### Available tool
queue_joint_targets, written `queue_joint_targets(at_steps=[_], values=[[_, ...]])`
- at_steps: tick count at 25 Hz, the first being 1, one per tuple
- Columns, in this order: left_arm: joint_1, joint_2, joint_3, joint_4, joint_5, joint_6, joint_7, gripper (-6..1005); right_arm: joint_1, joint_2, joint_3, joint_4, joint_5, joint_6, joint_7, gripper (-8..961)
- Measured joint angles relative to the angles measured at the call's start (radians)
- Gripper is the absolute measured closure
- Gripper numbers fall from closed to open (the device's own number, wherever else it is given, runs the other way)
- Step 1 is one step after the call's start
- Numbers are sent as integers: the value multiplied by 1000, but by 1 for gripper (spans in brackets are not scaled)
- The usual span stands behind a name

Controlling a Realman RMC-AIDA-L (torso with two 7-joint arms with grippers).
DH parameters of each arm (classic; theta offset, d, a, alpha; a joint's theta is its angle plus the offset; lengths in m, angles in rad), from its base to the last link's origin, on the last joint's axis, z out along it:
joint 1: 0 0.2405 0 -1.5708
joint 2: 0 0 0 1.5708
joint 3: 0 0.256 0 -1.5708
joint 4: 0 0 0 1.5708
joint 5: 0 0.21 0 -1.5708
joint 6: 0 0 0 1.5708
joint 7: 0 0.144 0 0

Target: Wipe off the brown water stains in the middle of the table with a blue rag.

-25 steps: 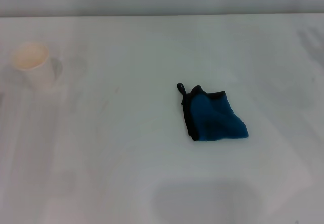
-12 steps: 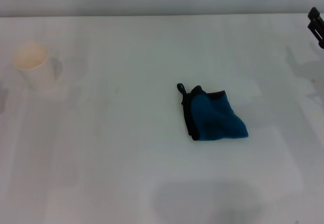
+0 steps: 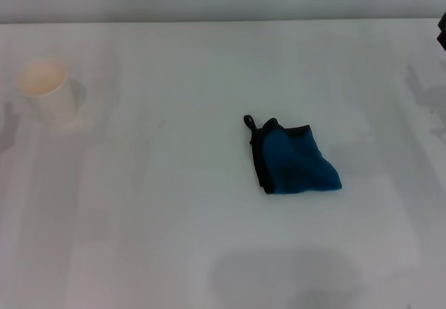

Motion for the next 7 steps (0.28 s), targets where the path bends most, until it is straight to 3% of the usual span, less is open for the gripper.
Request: queue_joint_targets(at_steps=[7], values=[[-17,1,-2,1,-7,-83,-3,139,-10,0,-3,25,0,-33,35,220]])
